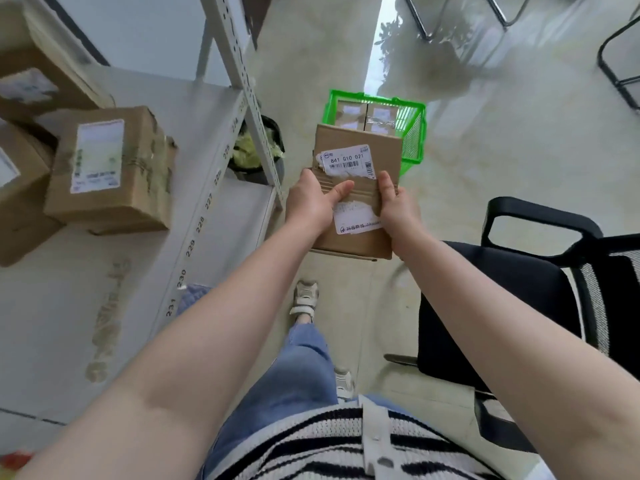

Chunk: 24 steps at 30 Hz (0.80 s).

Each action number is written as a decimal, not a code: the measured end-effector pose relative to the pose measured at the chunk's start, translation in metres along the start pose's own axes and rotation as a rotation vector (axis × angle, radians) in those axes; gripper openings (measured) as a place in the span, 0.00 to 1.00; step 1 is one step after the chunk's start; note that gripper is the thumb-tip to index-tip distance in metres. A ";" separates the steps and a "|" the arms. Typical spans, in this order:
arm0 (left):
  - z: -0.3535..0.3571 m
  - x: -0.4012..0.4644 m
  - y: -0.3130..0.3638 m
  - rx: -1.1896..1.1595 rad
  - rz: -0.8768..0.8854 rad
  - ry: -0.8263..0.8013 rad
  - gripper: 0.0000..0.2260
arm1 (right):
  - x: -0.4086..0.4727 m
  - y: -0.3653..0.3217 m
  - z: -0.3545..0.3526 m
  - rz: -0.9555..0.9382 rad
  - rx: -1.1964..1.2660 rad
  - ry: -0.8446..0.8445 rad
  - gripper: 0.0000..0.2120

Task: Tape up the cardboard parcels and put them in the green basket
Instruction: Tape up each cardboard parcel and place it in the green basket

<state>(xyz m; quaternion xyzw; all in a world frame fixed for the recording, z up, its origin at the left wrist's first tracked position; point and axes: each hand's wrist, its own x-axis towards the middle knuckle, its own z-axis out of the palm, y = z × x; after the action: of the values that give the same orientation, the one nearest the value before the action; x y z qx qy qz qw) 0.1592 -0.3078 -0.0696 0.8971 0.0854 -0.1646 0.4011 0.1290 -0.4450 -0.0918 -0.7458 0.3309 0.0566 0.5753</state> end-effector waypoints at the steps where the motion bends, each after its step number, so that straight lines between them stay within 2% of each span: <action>1: 0.002 0.019 0.009 0.007 0.017 -0.013 0.28 | 0.017 -0.008 0.000 0.006 0.001 0.021 0.18; 13: 0.010 0.224 0.109 0.074 0.118 -0.165 0.28 | 0.192 -0.109 0.001 0.135 0.123 0.134 0.19; 24: 0.075 0.384 0.195 0.004 -0.013 -0.183 0.28 | 0.380 -0.162 -0.026 0.234 0.130 0.079 0.19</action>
<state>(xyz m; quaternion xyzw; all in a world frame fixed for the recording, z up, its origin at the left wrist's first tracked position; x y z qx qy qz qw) 0.5552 -0.4850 -0.1216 0.8784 0.0541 -0.2485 0.4045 0.5061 -0.6122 -0.1272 -0.6649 0.4408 0.0723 0.5987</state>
